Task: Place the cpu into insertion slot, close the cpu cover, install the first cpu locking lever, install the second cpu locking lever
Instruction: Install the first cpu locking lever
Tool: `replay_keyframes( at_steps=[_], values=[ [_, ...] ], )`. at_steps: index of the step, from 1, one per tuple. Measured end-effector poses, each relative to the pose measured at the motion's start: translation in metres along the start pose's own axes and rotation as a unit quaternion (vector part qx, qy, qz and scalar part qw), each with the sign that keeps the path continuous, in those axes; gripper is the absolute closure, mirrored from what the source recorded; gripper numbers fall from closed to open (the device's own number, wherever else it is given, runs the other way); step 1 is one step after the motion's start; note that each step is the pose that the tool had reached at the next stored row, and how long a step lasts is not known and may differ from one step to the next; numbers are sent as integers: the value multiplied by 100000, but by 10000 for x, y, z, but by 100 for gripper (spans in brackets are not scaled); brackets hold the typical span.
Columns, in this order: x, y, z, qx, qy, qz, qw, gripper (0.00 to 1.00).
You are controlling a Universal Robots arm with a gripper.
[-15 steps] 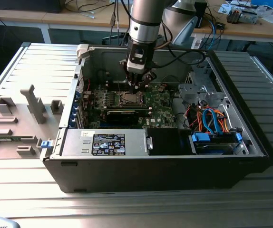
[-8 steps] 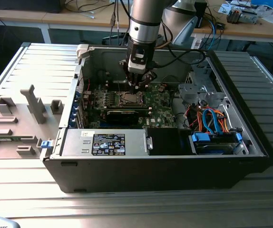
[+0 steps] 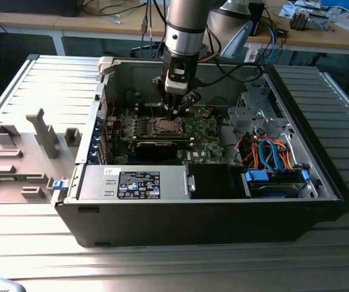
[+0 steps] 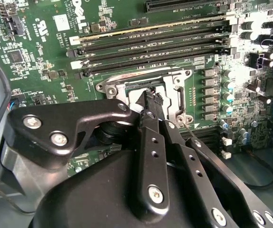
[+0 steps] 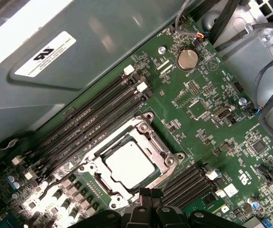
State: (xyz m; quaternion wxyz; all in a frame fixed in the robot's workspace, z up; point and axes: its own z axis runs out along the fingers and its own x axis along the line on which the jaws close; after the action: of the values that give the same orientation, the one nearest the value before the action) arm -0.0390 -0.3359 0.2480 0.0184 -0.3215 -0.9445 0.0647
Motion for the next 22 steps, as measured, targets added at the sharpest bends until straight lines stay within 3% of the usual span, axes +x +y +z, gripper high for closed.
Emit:
replay_keyframes(
  at_steps=[22],
  values=[
    [0, 0, 0, -30, -597, -4392, 99902, 89]
  ],
)
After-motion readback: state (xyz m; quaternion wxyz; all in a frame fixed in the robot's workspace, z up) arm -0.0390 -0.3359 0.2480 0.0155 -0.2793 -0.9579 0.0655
